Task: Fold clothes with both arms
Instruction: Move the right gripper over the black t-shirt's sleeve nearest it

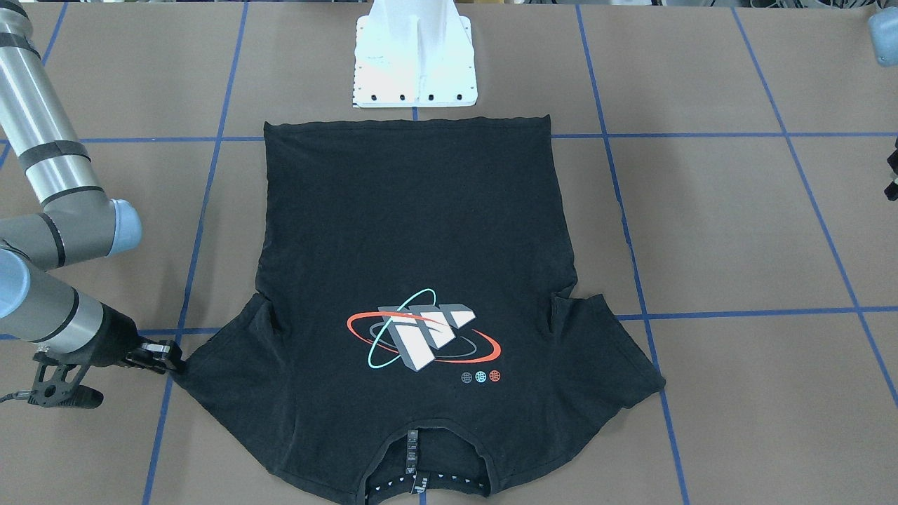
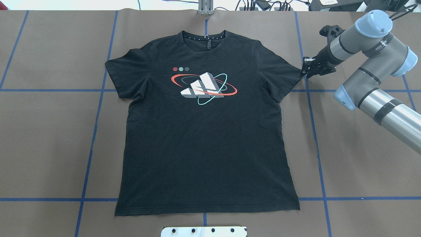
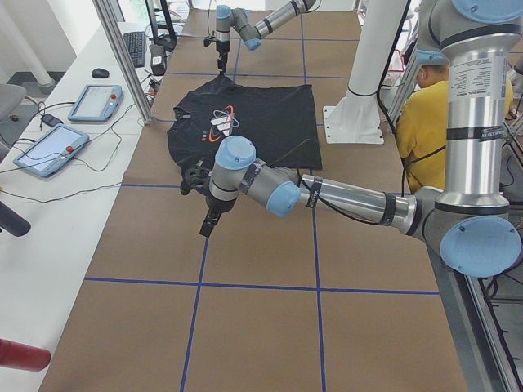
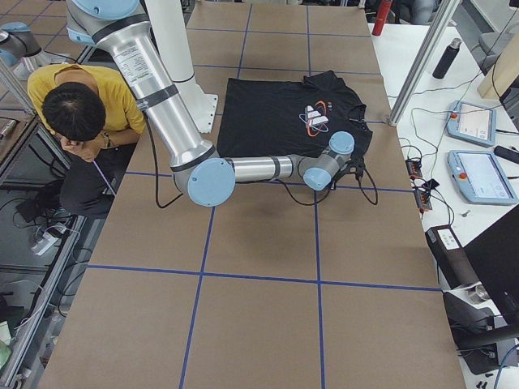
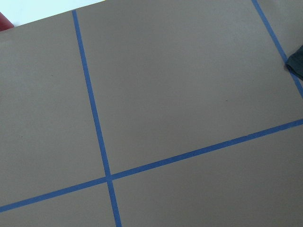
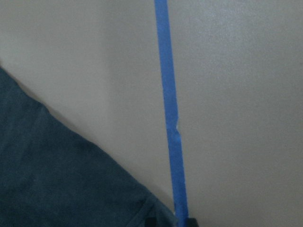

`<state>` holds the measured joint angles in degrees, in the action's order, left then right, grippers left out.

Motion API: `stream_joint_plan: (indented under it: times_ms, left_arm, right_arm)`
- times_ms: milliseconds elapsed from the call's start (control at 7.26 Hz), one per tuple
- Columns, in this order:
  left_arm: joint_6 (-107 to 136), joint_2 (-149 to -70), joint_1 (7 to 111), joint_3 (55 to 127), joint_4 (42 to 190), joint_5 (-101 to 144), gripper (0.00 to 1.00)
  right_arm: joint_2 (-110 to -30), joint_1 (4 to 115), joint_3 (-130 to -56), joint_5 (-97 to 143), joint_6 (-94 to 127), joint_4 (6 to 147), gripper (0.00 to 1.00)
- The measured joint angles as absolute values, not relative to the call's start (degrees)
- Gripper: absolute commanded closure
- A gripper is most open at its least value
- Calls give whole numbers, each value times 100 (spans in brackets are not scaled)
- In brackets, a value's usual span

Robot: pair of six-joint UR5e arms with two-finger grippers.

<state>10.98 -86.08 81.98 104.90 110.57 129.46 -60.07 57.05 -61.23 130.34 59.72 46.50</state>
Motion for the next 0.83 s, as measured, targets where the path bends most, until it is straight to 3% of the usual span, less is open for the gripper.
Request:
stream_joint_plan:
  times_ms: [413,827]
  left_arm:
    - [1099,-8565,8200,10502,11057,12973,1]
    - [1093,-8577,8185,10530,11080,13188,1]
  right_arm:
    - [-5977,5726,-6262,13242,6175,4645,100]
    - [-5865,5669,-7024,13453,7060,4679,100]
